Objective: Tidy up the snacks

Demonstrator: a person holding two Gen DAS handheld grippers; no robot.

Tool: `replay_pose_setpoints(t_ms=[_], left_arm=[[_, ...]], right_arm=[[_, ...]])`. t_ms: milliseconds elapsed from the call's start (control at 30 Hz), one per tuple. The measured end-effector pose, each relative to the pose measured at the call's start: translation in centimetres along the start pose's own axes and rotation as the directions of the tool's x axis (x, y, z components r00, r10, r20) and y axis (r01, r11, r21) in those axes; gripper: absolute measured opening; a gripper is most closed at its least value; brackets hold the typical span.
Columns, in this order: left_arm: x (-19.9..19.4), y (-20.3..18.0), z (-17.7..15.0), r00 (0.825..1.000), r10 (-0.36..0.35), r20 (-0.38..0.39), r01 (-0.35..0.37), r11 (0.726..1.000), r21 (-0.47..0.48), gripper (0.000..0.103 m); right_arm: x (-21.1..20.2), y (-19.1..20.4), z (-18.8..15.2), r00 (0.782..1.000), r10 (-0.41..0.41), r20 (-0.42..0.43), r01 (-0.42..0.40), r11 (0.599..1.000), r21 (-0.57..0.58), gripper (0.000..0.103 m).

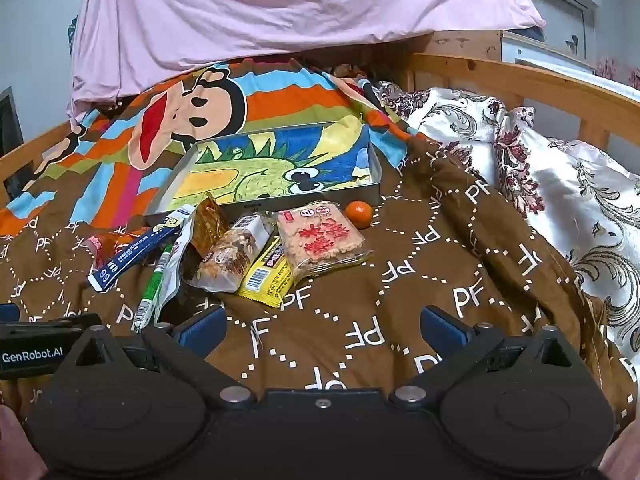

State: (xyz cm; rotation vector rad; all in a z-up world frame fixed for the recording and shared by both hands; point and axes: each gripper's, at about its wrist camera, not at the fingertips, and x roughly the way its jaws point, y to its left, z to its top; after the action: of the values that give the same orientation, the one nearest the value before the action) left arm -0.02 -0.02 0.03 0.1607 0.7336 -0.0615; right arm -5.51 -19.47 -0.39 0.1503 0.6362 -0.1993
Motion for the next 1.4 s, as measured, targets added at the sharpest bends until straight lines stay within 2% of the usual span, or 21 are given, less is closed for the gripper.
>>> replay_pose_setpoints(t_ms=[300,1400], left_arm=[[-0.04,-0.54,0.38,1.000,0.000,0.028,0.000,1.000,0.000,0.103],[-0.51,-0.03,0.12,1.000,-0.002,0.027,0.002,1.000,-0.009,0.103]], right_arm=[[0.04,0.08,0.00,1.000,-0.001,0.000,0.001,1.000,-0.002,0.102],[0.22,0.24,-0.13,1.000,0.004,-0.005,-0.004,1.000,-0.004,0.102]])
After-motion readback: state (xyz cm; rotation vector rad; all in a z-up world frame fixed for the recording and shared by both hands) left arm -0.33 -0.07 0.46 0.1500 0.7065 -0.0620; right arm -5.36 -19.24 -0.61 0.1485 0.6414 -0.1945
